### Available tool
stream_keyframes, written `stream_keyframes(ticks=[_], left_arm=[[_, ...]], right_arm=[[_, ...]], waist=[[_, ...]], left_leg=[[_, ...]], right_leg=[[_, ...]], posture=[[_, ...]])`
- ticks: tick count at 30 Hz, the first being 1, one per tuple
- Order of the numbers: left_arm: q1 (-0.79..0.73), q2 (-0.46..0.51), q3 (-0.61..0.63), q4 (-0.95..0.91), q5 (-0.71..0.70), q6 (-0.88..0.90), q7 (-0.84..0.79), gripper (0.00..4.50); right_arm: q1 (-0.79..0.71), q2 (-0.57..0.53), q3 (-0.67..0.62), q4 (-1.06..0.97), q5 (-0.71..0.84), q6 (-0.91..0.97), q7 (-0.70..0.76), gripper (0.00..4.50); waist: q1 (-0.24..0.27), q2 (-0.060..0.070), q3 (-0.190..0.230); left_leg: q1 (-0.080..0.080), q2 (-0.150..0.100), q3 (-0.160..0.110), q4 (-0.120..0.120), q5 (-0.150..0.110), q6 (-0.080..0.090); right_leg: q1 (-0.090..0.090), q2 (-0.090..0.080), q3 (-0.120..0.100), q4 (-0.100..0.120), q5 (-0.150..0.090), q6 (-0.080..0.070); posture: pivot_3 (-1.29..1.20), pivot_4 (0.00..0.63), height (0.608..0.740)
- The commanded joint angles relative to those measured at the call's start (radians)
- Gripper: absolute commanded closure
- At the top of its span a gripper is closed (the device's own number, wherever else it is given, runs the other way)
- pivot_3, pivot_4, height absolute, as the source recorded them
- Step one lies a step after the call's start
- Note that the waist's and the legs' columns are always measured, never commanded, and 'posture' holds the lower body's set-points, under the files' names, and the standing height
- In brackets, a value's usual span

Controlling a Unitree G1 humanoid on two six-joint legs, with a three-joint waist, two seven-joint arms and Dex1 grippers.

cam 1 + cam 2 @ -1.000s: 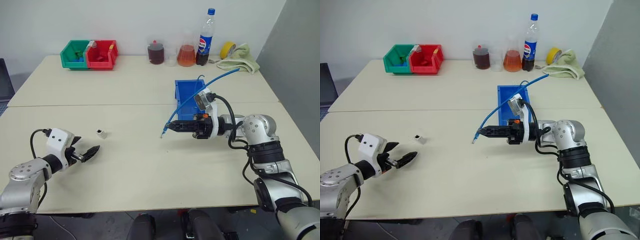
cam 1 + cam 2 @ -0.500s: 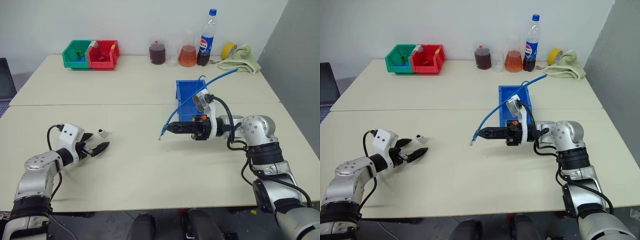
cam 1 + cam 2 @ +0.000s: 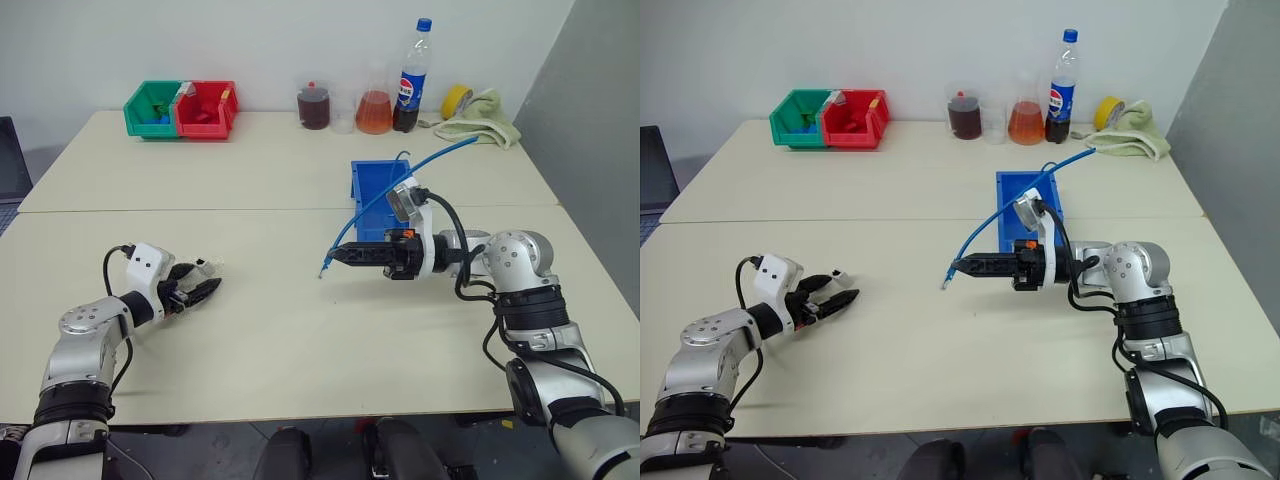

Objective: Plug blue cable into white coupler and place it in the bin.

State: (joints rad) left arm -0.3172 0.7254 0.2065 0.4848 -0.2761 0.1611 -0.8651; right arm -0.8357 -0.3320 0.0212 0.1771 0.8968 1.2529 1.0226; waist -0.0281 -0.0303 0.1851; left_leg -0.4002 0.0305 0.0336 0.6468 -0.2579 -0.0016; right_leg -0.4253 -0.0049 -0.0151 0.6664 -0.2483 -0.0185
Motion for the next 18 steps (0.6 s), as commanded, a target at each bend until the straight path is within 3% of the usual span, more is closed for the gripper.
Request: stream_keyframes(ticks=[1,10,18], left_arm=[[0.001,0.01,0.002,0.027,0.017,-0.011,0.0,1.95],[-0.031,0.01,-0.003,0.07,0.029,-0.034,0.002,3.65],[-0.057,0.001,0.014,0.075,0.001,-0.011,-0.002,3.72]], right_arm=[[0.001,-0.002,-0.024,-0.036,0.023,0.002,0.003,4.39],[0.003,-0.005,-0.02,-0.035,0.021,0.005,0.007,4.39],[0.005,-0.003,-0.024,-0.036,0.022,0.005,0.001,4.39]], waist=[[0.0,0.0,0.0],[0.0,0.0,0.0],[-0.002,0.0,0.0]], left_leg=[[0.0,0.0,0.0,0.0,0.0,0.0],[0.001,0.0,0.0,0.002,0.0,0.0],[0.001,0.0,0.0,0.007,0.0,0.0]], right_leg=[[0.0,0.0,0.0,0.0,0.0,0.0],[0.0,0.0,0.0,0.004,0.0,0.0],[0.0,0.0,0.0,0.011,0.0,0.0]], posture=[[0.0,0.15,0.74],[0.0,0.15,0.74],[0.0,0.15,0.74]])
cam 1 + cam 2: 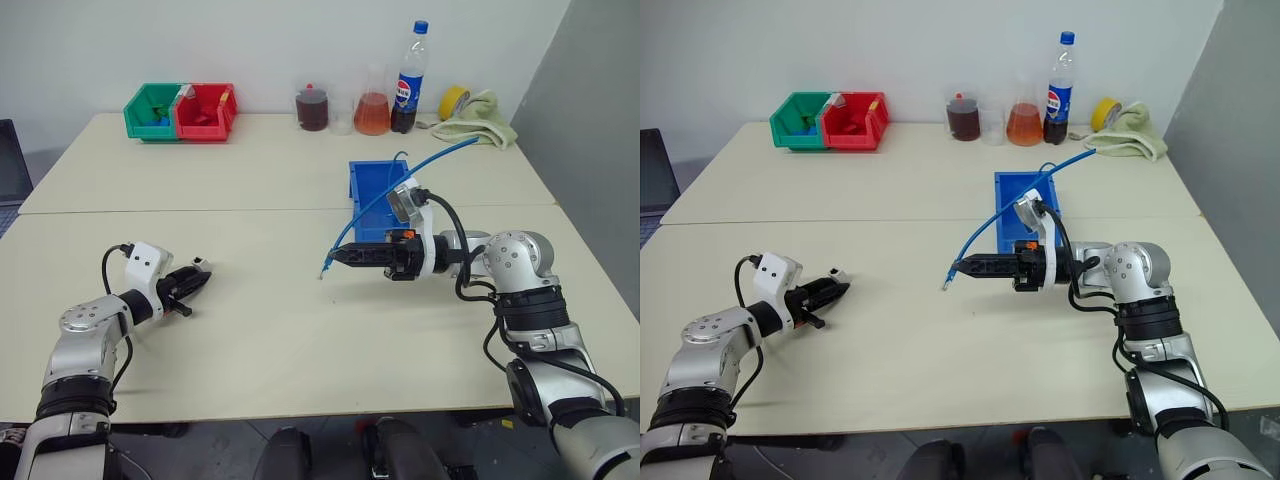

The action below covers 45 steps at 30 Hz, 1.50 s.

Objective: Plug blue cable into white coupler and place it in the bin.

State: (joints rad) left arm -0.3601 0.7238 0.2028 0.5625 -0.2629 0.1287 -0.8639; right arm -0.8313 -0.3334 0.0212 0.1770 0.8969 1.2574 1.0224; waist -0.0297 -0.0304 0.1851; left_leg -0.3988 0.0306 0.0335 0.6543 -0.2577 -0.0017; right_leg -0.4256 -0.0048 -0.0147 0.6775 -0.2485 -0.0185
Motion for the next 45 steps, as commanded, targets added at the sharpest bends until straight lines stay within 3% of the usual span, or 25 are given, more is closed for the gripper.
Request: stream_keyframes(ticks=[1,8,12,17,26,34,40,45], left_arm=[[-0.017,0.003,0.025,-0.015,-0.028,0.043,-0.008,3.72],[0.034,0.016,0.017,-0.336,-0.184,0.295,-0.11,3.72],[0.101,0.053,-0.092,-0.583,-0.207,0.402,-0.193,3.72],[0.102,0.053,-0.23,-0.705,-0.171,0.389,-0.257,3.72],[0.037,-0.02,-0.413,-0.541,0.033,0.079,-0.296,3.72],[0.009,-0.081,-0.437,-0.35,0.127,-0.148,-0.28,3.72],[0.042,-0.079,-0.441,-0.343,0.124,-0.217,-0.315,3.72],[0.053,-0.064,-0.426,-0.346,0.104,-0.229,-0.35,3.72]], right_arm=[[0.001,-0.001,-0.026,-0.035,0.023,0.002,0.0,4.39],[0.002,-0.003,-0.029,-0.043,0.027,0.004,-0.002,4.39],[0.001,-0.006,-0.026,-0.044,0.023,0.001,-0.002,4.39],[-0.001,-0.008,-0.017,-0.044,-0.003,-0.03,-0.009,4.39],[0.055,-0.01,0.028,-0.124,-0.121,-0.2,-0.053,4.39],[0.155,-0.005,0.129,-0.205,-0.305,-0.506,-0.039,4.39],[0.224,0.008,0.209,-0.181,-0.439,-0.819,0.05,4.39],[0.215,0.018,0.233,-0.131,-0.472,-0.925,0.117,4.39]], waist=[[0.0,0.0,0.0],[0.0,0.0,0.0],[0.0,0.0,0.0],[0.001,0.0,0.0],[0.001,0.0,0.0],[0.003,0.0,0.0],[0.003,0.0,0.0],[0.002,0.0,0.0]], left_leg=[[0.0,0.0,0.0,0.001,0.0,0.0],[-0.002,0.0,-0.001,0.007,0.0,0.0],[-0.002,-0.001,0.0,0.007,0.0,0.0],[-0.002,0.0,-0.001,0.007,0.0,0.0],[-0.002,0.0,0.0,0.007,0.0,0.0],[-0.001,0.0,0.0,0.007,0.0,0.0],[0.0,0.0,0.0,0.008,0.0,0.0],[0.0,0.0,0.0,0.008,0.0,0.0]], right_leg=[[0.0,0.0,0.0,0.001,0.0,0.0],[0.0,0.0,0.0,0.002,0.0,0.001],[0.0,0.0,0.001,0.002,0.0,0.001],[0.0,0.001,0.001,0.002,-0.002,0.003],[0.0,0.002,0.003,0.002,-0.003,0.005],[0.001,0.002,0.002,0.001,-0.003,0.006],[0.002,0.002,0.002,0.001,-0.003,0.006],[0.002,0.002,0.002,0.001,-0.003,0.006]], posture=[[0.0,0.15,0.74],[0.0,0.15,0.74],[0.0,0.15,0.74],[0.0,0.15,0.74],[0.0,0.15,0.74],[0.0,0.15,0.74],[0.0,0.15,0.74],[0.0,0.15,0.74]])
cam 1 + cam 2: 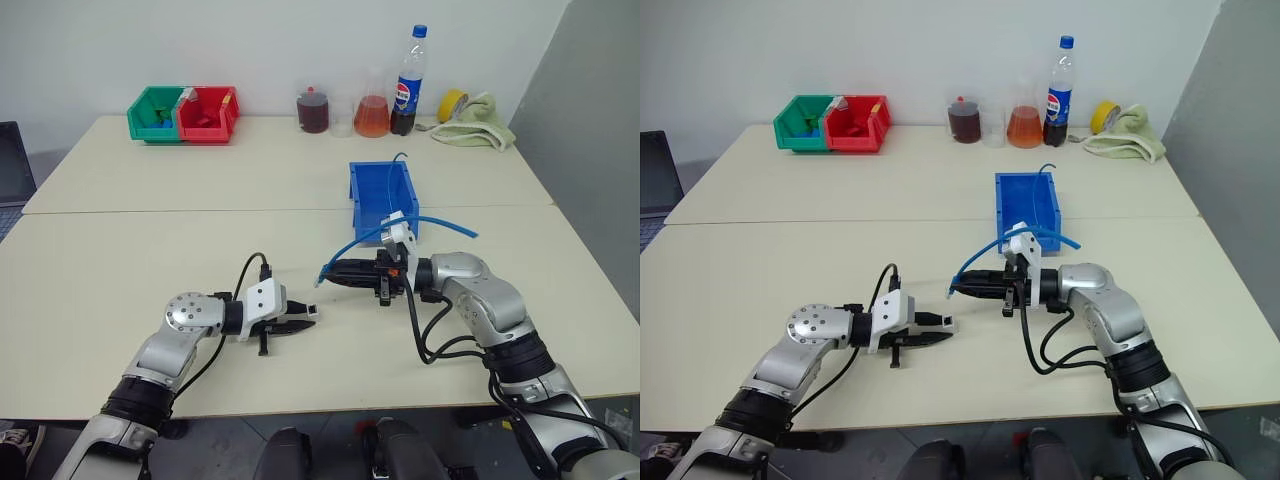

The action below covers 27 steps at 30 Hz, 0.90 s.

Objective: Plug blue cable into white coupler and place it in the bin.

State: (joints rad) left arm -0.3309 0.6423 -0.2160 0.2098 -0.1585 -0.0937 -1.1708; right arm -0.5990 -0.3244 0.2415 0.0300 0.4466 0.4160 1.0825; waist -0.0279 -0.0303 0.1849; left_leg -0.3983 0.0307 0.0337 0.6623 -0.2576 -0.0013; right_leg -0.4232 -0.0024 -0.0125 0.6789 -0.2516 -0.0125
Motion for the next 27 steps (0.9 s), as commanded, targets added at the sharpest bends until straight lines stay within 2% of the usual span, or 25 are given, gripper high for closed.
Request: stream_keyframes(ticks=[1,6,15,22,27], left_arm=[[0.024,0.019,-0.007,0.009,0.001,-0.012,-0.05,3.72],[0.029,0.017,-0.001,-0.004,-0.001,-0.014,-0.064,3.72],[0.037,0.021,0.01,-0.016,-0.008,0.002,-0.06,3.72],[0.045,0.015,0.021,-0.055,-0.062,0.125,-0.064,3.72],[0.068,0.033,0.009,-0.084,-0.049,0.13,-0.081,3.72]], right_arm=[[-0.02,0.012,0.019,0.028,-0.029,-0.1,0.067,4.39],[-0.031,0.027,0.056,0.116,-0.091,-0.209,0.121,4.39],[-0.053,0.033,0.092,0.202,-0.16,-0.273,0.175,4.39],[-0.066,0.042,0.114,0.214,-0.184,-0.256,0.19,4.39],[-0.077,0.053,0.126,0.229,-0.204,-0.249,0.192,4.39]], waist=[[0.0,0.0,0.0],[0.0,0.0,0.0],[0.0,0.0,0.0],[0.0,0.0,0.0],[-0.001,0.0,0.0]], left_leg=[[0.0,0.0,0.0,0.0,0.0,0.0],[0.0,0.0,0.0,0.0,0.0,0.0],[0.001,0.0,0.0,0.0,0.0,0.0],[0.001,0.0,0.0,0.0,0.0,0.0],[0.001,0.0,0.0,0.0,0.0,0.0]], right_leg=[[0.0,0.0,0.0,0.0,0.0,0.0],[0.0,0.0,0.0,0.0,0.0,0.0],[0.0,0.0,0.0,0.0,0.0,0.0],[0.0,0.0,0.0,0.001,0.0,0.0],[0.0,0.0,0.0,0.001,0.0,0.0]], posture=[[0.0,0.15,0.74],[0.0,0.15,0.74],[0.0,0.15,0.74],[0.0,0.15,0.74],[0.0,0.15,0.74]])
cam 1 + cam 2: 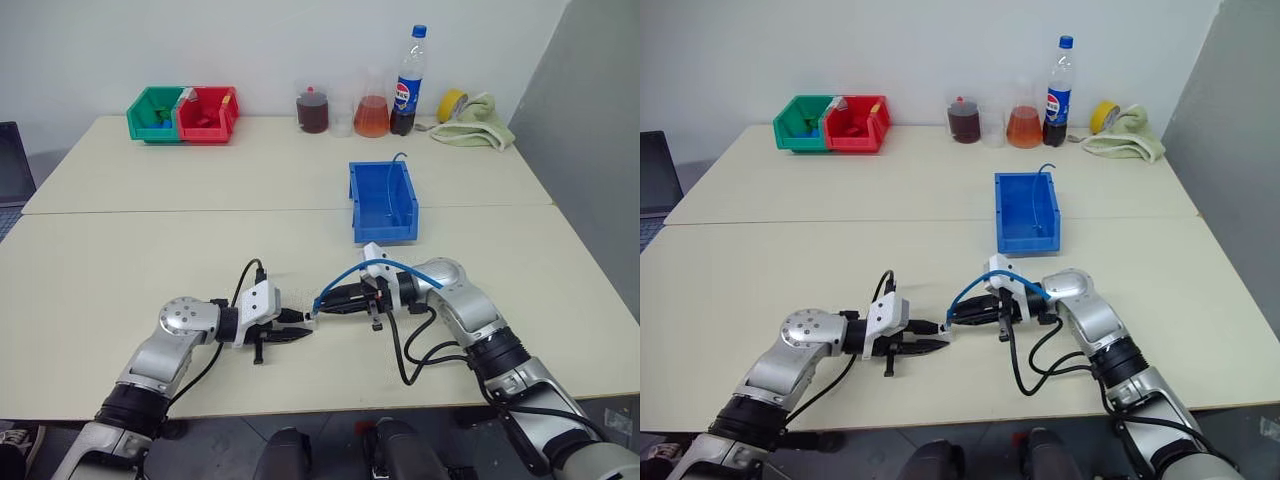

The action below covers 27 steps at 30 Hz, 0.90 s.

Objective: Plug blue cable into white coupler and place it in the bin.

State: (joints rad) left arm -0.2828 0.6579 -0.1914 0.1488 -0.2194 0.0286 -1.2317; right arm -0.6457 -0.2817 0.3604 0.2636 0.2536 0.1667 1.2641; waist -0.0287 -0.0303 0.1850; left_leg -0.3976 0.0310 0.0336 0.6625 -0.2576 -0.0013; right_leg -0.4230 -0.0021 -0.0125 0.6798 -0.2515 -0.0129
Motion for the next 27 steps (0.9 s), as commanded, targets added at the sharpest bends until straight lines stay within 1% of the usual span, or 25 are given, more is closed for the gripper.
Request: stream_keyframes(ticks=[1,22,27], left_arm=[[0.02,0.017,-0.014,-0.023,0.013,0.008,-0.019,3.72],[0.002,0.009,-0.009,-0.007,0.025,0.01,-0.009,3.72],[0.004,0.004,-0.011,-0.01,0.028,0.01,-0.006,3.72]], right_arm=[[-0.033,0.013,0.009,-0.001,-0.014,0.0,0.009,4.39],[-0.041,0.0,0.059,0.019,-0.086,-0.029,0.052,4.39],[-0.053,0.007,0.087,0.054,-0.159,-0.042,-0.007,4.39]], waist=[[0.0,0.0,0.0],[0.0,0.0,0.0],[0.0,0.0,0.0]], left_leg=[[0.0,0.0,0.0,0.0,0.0,0.0],[0.001,0.0,0.0,0.0,0.0,0.0],[0.002,0.0,0.0,0.0,0.0,0.0]], right_leg=[[0.0,0.0,0.0,0.0,0.0,0.0],[0.001,0.0,0.0,0.001,0.0,0.0],[0.002,0.0,0.0,0.001,0.0,0.0]], posture=[[0.0,0.15,0.74],[0.0,0.15,0.74],[0.0,0.15,0.74]])
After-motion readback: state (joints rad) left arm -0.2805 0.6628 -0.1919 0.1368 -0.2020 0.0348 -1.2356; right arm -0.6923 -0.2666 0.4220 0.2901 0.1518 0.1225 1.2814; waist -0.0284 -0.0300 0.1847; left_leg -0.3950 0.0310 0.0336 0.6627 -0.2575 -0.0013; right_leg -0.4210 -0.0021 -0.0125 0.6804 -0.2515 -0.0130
